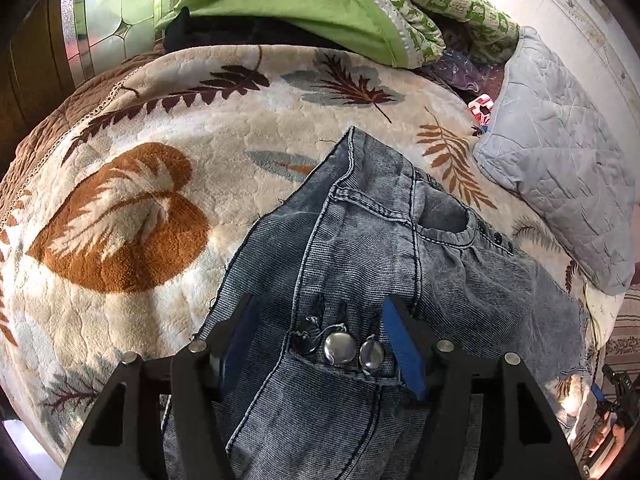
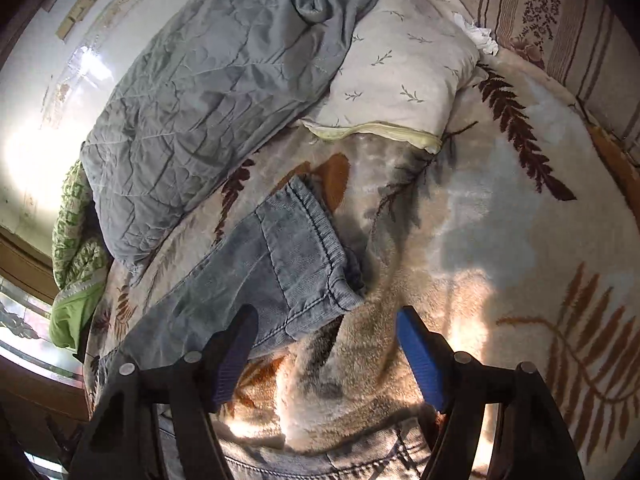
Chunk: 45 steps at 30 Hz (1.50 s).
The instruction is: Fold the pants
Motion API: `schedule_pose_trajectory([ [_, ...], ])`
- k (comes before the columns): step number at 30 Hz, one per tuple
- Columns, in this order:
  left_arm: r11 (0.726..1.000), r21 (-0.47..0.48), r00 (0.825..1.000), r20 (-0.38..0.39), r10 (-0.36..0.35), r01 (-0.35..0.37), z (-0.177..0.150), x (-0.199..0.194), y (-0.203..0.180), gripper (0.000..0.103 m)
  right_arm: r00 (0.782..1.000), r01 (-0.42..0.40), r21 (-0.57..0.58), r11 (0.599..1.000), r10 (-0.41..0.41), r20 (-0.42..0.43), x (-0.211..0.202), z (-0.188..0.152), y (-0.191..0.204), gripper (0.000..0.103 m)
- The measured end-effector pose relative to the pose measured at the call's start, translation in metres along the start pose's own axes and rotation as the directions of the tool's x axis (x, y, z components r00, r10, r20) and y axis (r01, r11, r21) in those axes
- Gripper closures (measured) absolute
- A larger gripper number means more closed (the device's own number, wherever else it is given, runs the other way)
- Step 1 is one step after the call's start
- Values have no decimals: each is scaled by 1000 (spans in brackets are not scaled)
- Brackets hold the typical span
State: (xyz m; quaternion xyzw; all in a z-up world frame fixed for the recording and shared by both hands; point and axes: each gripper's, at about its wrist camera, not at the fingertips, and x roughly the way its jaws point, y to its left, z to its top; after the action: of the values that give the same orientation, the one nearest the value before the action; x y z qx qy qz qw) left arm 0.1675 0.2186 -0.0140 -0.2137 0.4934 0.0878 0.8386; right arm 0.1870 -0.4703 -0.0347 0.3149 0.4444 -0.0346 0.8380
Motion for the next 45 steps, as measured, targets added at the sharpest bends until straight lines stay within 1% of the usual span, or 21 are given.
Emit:
schedule_pose_trajectory([
  [4,1000,0,1000,-3,8,-8,5,5,1,36,996,82,-48,995,-83,-15,31,13,10,30],
  [5,1000,3,1000,-3,9,-9,5,6,1,36,996,81,-63,995,-82,-21,36,14,12,37],
  [6,1000,5,1000,-5,9,-9,6,7,2,36,995,92,-89,992,-95,-29,41,14,15,50],
  [10,1000,7,1000,-5,18,-18,6,9,3,35,978,194,-205,959,-206,-38,51,7,28,73],
  [11,1000,8,1000,-4,24,-24,5,9,2,35,974,213,-213,953,-225,-32,50,6,27,84],
  [18,997,37,998,-9,63,-62,8,9,-1,35,949,315,-341,886,-294,114,0,-11,55,86],
  [21,996,46,997,-7,77,-77,10,7,0,35,943,331,-324,886,-305,130,-16,-25,47,86],
  [22,996,47,997,-13,79,-78,10,9,0,35,933,360,-345,867,-338,124,-11,-32,42,86],
  [23,996,47,997,-19,81,-80,11,9,0,35,924,376,-365,852,-374,78,3,-36,35,83],
  [25,995,51,996,-20,84,-83,12,3,-1,35,935,318,-338,886,-352,-45,25,-40,13,76],
  [26,995,54,996,-2,85,-84,12,-5,-2,35,943,314,-307,898,-333,-10,19,-39,8,66],
  [27,995,61,996,31,78,-80,13,-15,-4,35,938,338,-276,900,-347,17,11,-38,6,48],
  [28,994,75,995,64,70,-75,13,-26,-8,35,935,351,-255,901,-352,42,2,-36,7,42],
  [31,990,126,989,141,38,-56,12,-50,-25,35,943,330,-261,907,-303,139,-28,-33,24,41],
  [34,979,201,993,119,15,-39,5,-44,-46,35,971,209,-288,934,-164,172,-45,-34,48,40],
  [36,971,230,997,49,56,-66,-4,-19,-54,35,984,152,-308,939,-116,134,-38,-36,60,34],
  [38,945,281,980,-55,192,-169,-17,19,-51,30,990,135,-322,937,-118,72,-12,-42,63,33],
  [39,941,291,979,-59,196,-171,-21,24,-48,28,986,153,-318,935,-164,-7,7,-48,59,26],
  [40,950,275,984,-51,168,-148,-20,20,-45,28,970,164,-308,937,-210,-123,30,-50,50,26],
  [41,958,260,988,-60,145,-124,-16,14,-42,28,967,152,-295,943,-203,-152,36,-53,45,26],
  [45,966,232,992,73,99,-114,19,-15,-37,28,993,99,-282,954,-113,-32,-2,-24,60,26],
])
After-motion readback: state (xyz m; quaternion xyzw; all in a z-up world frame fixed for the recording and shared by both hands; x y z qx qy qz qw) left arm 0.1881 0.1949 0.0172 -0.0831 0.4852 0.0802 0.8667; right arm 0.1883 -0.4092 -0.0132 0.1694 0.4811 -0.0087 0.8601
